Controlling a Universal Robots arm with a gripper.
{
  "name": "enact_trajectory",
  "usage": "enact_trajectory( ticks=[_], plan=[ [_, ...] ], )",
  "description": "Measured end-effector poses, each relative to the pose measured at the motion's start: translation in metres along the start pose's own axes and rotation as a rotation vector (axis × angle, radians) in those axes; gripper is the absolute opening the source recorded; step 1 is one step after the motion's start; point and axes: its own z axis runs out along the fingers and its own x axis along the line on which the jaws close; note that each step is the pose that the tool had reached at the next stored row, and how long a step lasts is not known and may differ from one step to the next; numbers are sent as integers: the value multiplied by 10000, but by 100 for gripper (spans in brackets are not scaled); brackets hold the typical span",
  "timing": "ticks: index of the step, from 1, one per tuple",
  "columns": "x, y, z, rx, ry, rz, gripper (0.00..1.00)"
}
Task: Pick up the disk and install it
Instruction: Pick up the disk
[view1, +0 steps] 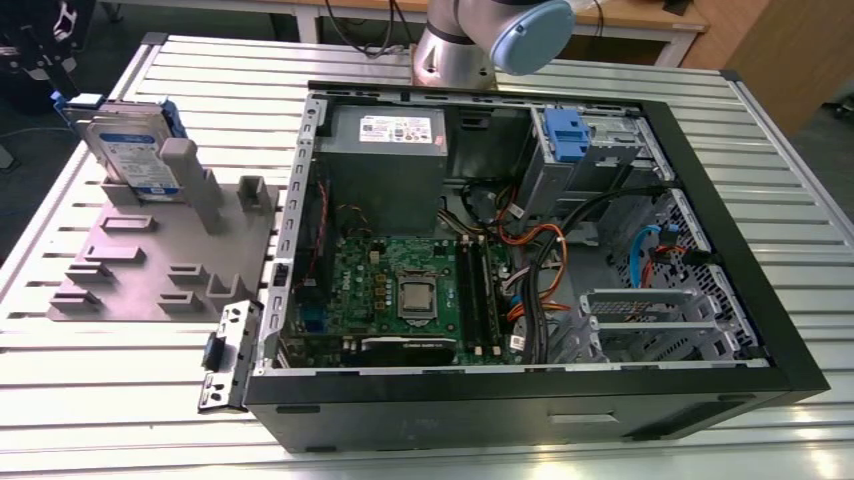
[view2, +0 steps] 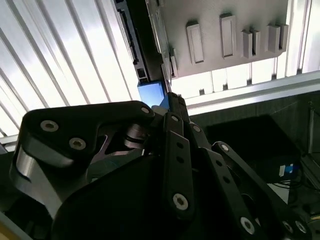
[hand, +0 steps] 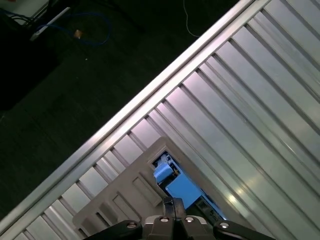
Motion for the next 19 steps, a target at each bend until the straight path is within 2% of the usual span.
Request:
enact_trajectory(
  ticks=[3, 19],
  plan=[
    [0, 1, 0, -2, 8, -184, 11],
    [0, 0, 0, -3, 12, -270, 11]
  ],
)
